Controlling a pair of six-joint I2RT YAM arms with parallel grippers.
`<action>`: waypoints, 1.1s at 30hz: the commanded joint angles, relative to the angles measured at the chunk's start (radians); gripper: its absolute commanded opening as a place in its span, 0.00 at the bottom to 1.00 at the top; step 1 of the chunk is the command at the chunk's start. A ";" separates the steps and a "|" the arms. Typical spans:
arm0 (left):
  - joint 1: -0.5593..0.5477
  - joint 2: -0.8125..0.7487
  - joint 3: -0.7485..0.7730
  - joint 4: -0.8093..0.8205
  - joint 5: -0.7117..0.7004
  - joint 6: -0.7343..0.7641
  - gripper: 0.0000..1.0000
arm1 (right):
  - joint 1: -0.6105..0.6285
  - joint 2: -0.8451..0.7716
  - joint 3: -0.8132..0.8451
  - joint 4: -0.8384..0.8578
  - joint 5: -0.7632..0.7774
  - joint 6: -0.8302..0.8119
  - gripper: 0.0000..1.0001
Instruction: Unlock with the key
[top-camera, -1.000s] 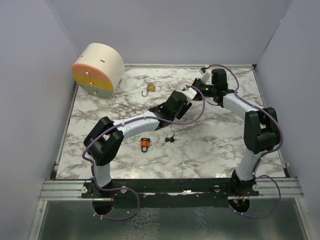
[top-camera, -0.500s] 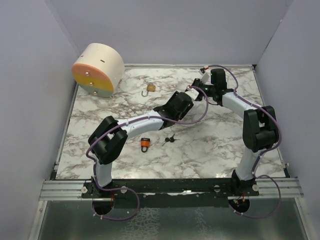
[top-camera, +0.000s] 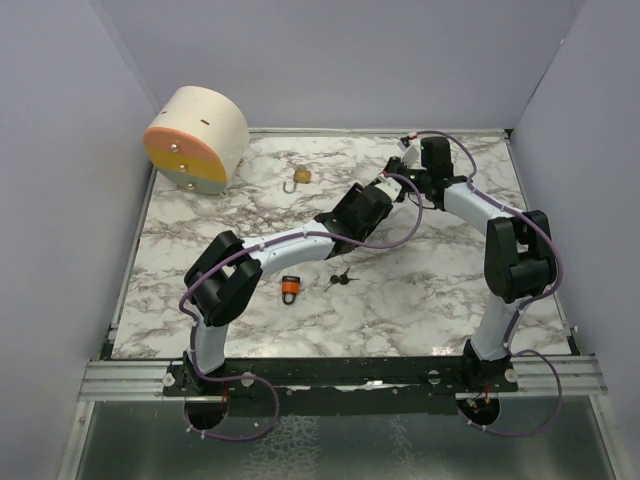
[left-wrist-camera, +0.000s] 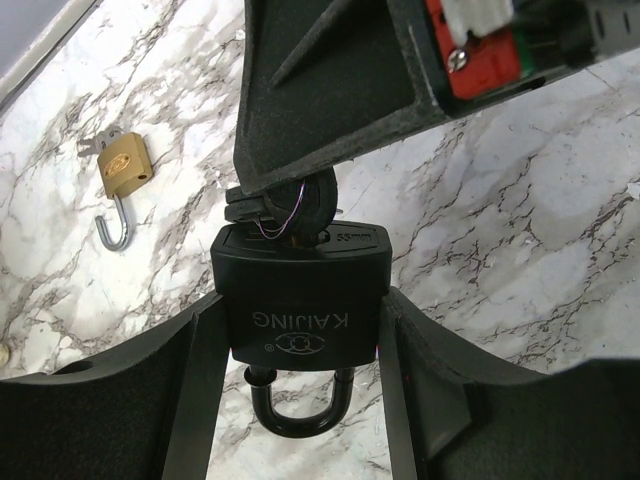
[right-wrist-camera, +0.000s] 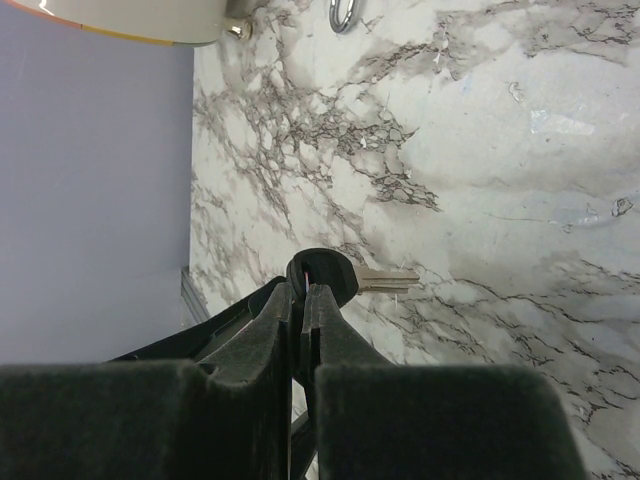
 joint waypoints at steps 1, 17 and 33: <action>-0.003 -0.032 0.102 0.278 -0.059 0.015 0.00 | 0.048 0.030 -0.024 -0.133 -0.104 0.024 0.01; 0.014 -0.094 0.002 0.265 0.001 -0.041 0.00 | -0.003 -0.063 -0.074 0.159 -0.110 0.095 0.41; 0.130 -0.181 -0.102 0.206 0.054 -0.191 0.00 | -0.251 -0.147 -0.106 0.184 -0.081 0.080 0.74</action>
